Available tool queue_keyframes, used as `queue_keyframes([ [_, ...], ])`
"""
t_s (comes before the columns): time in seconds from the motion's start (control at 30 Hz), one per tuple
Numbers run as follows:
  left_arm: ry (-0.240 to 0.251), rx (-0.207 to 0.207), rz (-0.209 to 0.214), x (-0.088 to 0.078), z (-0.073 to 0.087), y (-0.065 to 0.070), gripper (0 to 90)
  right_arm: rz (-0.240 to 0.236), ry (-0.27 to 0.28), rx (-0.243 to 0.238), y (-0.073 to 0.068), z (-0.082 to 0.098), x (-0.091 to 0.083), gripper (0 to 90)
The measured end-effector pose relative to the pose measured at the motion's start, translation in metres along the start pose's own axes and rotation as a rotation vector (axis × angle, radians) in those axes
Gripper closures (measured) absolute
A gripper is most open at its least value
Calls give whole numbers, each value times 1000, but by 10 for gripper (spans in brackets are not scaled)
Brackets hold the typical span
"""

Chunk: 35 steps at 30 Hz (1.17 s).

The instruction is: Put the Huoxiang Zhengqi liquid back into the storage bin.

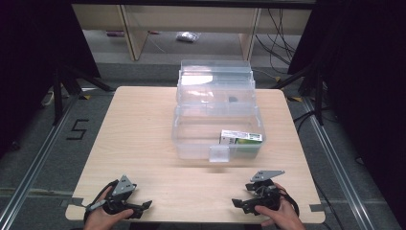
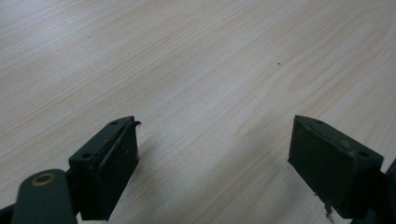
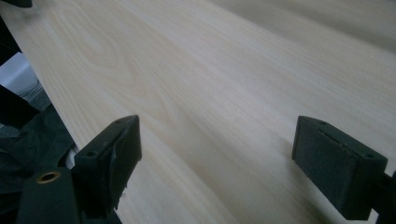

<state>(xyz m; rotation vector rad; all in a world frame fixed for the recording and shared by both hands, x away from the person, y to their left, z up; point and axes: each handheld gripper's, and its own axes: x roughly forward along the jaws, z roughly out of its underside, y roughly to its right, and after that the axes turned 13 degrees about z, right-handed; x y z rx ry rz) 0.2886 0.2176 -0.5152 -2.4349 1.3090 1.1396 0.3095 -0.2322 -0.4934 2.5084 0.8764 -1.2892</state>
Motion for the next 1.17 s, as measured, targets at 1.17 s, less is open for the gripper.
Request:
queue_keyframes([
  [1.17, -28, 25, 1, -3, -2, -1, 153, 42, -27, 31, -5, 14, -10, 169],
])
